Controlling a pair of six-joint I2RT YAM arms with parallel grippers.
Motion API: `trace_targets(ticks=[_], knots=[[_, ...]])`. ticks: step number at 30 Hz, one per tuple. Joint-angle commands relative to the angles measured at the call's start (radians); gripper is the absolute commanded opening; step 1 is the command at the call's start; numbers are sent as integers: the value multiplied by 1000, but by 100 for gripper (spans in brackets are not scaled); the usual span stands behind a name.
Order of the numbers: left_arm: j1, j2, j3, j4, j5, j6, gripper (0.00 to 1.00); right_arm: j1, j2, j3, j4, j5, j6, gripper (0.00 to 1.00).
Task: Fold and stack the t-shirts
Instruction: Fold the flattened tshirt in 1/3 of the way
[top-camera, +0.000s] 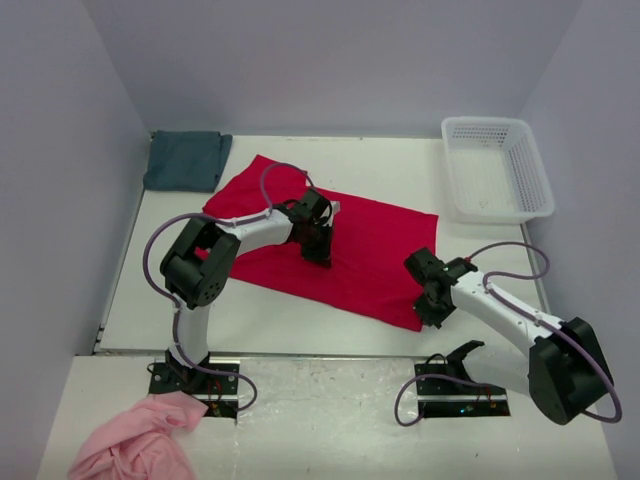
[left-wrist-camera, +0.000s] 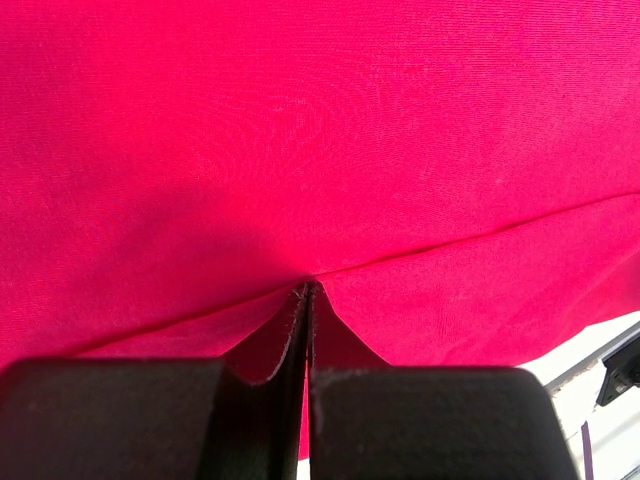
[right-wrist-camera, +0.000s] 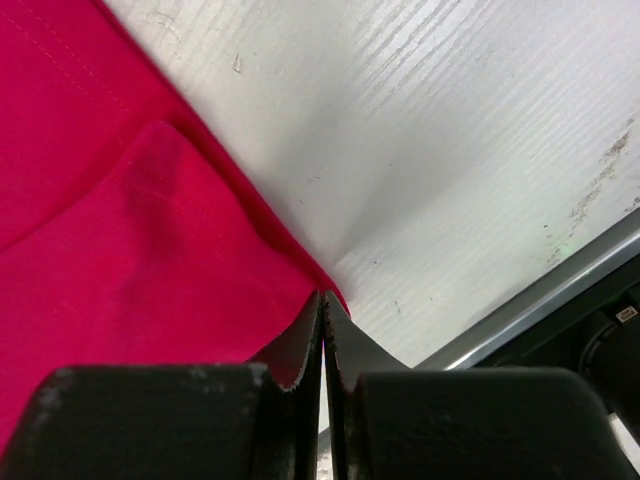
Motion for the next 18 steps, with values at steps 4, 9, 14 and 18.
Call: trace_targets(ticks=[4,9,14,18], knots=[[-8,-4,-10,-6,-88,19,0,19,-46,101,6,108,-142,0],[-68,-83,38,-75,-200,15,2,29,-140,243,127,164,-439,3],[-86,-156,143,-143,-262,21,7,26,-40,418,237,91,-639,6],[-63,-144,289,-261,-378,56,12,22,191,601,171,72,-720,26]])
